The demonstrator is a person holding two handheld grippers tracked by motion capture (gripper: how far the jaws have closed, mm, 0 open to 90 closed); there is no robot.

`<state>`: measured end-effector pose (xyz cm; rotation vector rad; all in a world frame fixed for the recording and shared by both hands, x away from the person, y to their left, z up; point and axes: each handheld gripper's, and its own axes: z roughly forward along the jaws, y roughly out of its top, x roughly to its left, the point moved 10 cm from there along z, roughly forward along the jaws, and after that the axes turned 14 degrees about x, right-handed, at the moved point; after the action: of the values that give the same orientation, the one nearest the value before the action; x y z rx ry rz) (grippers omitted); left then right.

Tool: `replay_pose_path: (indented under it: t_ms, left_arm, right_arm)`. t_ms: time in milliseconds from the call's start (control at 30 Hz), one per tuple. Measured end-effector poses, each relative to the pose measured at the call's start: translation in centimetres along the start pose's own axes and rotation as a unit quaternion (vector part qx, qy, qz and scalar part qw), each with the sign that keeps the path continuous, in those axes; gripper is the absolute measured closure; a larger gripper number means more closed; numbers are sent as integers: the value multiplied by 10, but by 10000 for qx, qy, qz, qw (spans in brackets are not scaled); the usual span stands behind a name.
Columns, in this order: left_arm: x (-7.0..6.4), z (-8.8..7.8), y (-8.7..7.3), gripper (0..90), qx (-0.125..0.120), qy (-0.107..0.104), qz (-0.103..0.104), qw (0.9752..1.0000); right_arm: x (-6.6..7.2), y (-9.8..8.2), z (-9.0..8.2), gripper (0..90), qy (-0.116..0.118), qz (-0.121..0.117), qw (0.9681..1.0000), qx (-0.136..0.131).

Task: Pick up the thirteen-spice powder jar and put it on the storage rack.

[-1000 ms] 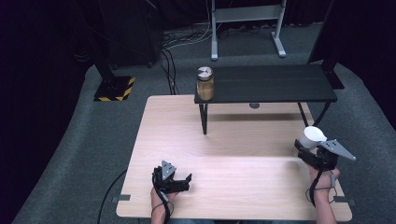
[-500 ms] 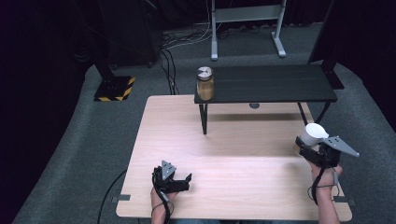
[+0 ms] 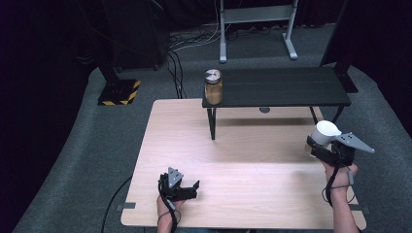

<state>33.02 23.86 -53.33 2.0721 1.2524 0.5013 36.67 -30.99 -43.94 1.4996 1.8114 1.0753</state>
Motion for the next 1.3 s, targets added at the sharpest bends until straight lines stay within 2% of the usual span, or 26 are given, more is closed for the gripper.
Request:
replay_pose_path:
  t_ms: [1300]
  left_arm:
    - [-2, -1, -1, 25, -62, 53, 43, 10000]
  right_arm:
    - [7, 44, -6, 304, 170, -254, 9995, 126]
